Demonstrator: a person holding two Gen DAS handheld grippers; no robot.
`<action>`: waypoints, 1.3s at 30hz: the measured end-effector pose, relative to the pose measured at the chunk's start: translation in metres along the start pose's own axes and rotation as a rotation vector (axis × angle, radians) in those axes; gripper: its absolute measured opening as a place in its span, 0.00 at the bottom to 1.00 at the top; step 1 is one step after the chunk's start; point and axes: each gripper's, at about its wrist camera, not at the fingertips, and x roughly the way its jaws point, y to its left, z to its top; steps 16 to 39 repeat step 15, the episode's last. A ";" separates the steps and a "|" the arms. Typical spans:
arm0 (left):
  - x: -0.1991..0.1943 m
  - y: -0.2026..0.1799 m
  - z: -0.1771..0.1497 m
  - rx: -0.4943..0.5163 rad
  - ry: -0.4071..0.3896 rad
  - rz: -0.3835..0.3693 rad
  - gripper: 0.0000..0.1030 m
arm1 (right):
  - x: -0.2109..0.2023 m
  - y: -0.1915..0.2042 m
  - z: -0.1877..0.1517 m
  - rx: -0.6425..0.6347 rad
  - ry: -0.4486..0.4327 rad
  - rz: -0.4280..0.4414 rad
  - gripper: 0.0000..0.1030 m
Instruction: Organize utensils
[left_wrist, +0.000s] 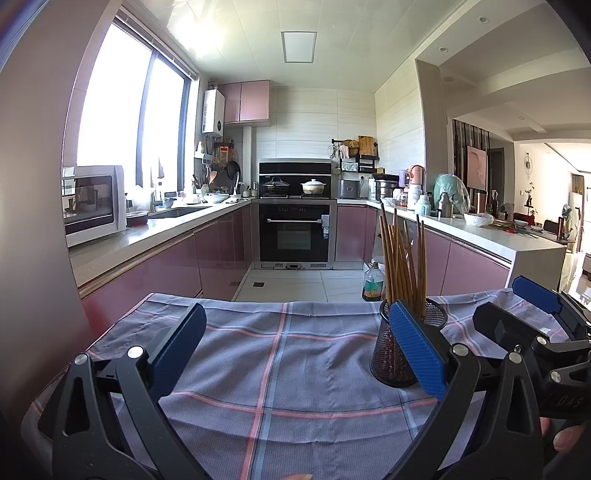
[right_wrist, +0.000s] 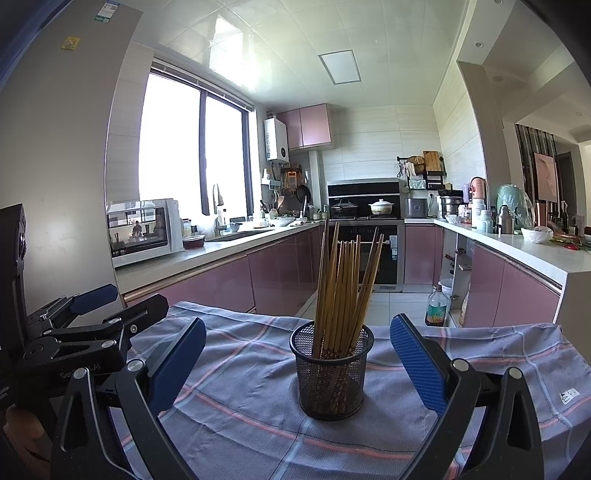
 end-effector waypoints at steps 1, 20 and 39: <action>0.000 0.000 0.000 0.001 -0.002 0.004 0.95 | 0.000 0.000 0.000 -0.001 0.002 -0.001 0.94; 0.037 0.010 -0.020 -0.007 0.182 -0.005 0.95 | 0.019 -0.050 -0.021 0.011 0.210 -0.122 0.94; 0.037 0.010 -0.020 -0.007 0.182 -0.005 0.95 | 0.019 -0.050 -0.021 0.011 0.210 -0.122 0.94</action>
